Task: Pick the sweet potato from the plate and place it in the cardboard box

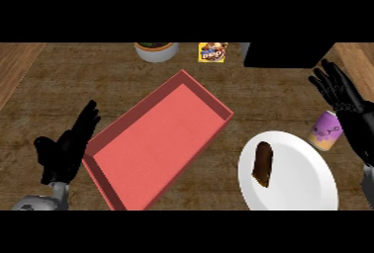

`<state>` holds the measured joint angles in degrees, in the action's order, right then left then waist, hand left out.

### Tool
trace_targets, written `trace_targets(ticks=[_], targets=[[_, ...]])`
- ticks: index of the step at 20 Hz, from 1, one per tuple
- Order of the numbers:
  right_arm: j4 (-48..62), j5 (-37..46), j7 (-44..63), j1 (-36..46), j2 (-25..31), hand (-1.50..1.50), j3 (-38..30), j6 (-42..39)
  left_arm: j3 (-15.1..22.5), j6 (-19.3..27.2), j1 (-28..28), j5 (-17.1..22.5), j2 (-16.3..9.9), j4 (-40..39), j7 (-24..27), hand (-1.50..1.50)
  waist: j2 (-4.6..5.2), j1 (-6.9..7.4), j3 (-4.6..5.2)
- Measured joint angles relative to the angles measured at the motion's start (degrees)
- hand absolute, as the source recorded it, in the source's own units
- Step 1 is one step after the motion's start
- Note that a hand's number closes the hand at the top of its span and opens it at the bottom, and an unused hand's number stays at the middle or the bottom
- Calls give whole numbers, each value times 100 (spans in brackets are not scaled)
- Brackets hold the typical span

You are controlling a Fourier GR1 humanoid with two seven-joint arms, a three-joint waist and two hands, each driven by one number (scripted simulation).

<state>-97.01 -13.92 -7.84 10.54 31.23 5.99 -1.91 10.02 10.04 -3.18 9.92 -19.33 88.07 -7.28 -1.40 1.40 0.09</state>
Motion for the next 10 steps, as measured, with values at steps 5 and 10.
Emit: trace_targets(ticks=[5, 10], targets=[[315, 455, 717, -72, -150, -150, 340, 329, -404, 207, 13, -484, -571, -186, 125, 0, 111, -39, -1], [570, 2120, 1147, -239, 958, -150, 1164, 93, -573, 382, 16, -867, -956, -426, 117, 0, 160, 42, 67]])
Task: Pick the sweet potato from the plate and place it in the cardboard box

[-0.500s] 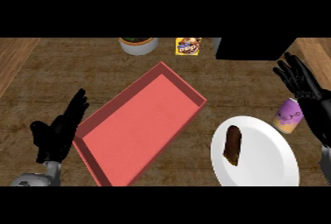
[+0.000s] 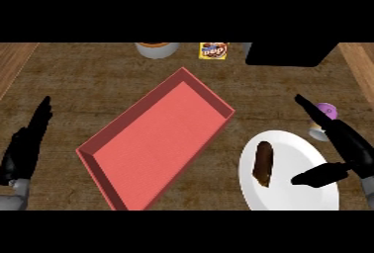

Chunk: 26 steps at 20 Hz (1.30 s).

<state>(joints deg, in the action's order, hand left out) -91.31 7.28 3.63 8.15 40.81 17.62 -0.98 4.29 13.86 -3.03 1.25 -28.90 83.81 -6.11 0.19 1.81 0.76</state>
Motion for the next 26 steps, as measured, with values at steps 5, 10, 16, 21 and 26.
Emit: trace_targets(ticks=[5, 10, 16, 21, 26], targets=[[225, 245, -445, -757, -402, -150, 103, 505, -215, 90, -21, -186, -103, -408, 108, 0, -10, -175, -58], [324, 383, -1080, -860, -303, -150, -92, 228, -340, 30, -118, -347, -56, -549, 99, 0, -16, -192, -72], [172, 1192, -348, -339, 443, -150, 203, -499, -339, -14, -205, -404, 38, -725, 204, 0, -13, -135, -65], [49, 1429, 756, 399, 524, -150, 664, -1655, -315, -39, -259, -458, 104, -745, 231, 0, -8, -67, -62], [298, 1532, 1719, 1175, 243, -150, 1081, -2824, -348, -82, -363, -512, 120, -867, 204, 0, 0, -50, -66]])
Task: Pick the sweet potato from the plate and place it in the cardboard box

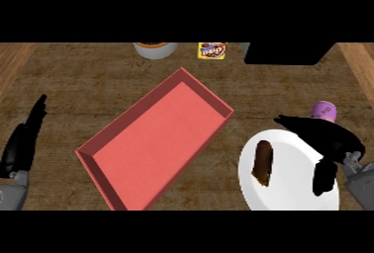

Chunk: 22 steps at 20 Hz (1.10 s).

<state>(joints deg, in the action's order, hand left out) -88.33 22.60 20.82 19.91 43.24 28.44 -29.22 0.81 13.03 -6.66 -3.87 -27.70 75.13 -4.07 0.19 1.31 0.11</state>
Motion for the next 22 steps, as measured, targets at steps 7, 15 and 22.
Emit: trace_targets(ticks=[7, 15, 22], targets=[[624, 319, 649, 432, -803, -150, 188, -803, -186, -83, 12, -88, 24, -5, 32, 0, -11, -65, -7], [1196, 1074, 657, 619, -1579, -150, 24, -1167, -406, -202, 87, -306, 198, 19, 73, 0, -16, -98, -11], [1187, 1507, 489, 529, -1955, -150, -308, -1418, -639, -389, 113, -428, 295, 113, 33, 0, -21, -113, -11]])
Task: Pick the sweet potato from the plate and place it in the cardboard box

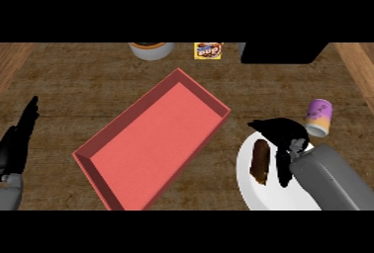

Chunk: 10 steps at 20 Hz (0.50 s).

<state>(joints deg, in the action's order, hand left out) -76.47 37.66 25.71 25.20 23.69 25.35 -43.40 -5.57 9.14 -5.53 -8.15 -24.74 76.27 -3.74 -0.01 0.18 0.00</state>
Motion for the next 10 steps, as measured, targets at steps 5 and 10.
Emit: trace_targets(ticks=[5, 10], targets=[[-201, 114, -36, -158, -298, -150, -151, -191, -86, -79, 42, -115, 88, 14, 21, 0, -1, -6, 0], [-212, 305, -203, -160, -603, -150, -254, -279, -214, -194, 5, -195, 133, 3, 37, 0, -1, -3, 1]])
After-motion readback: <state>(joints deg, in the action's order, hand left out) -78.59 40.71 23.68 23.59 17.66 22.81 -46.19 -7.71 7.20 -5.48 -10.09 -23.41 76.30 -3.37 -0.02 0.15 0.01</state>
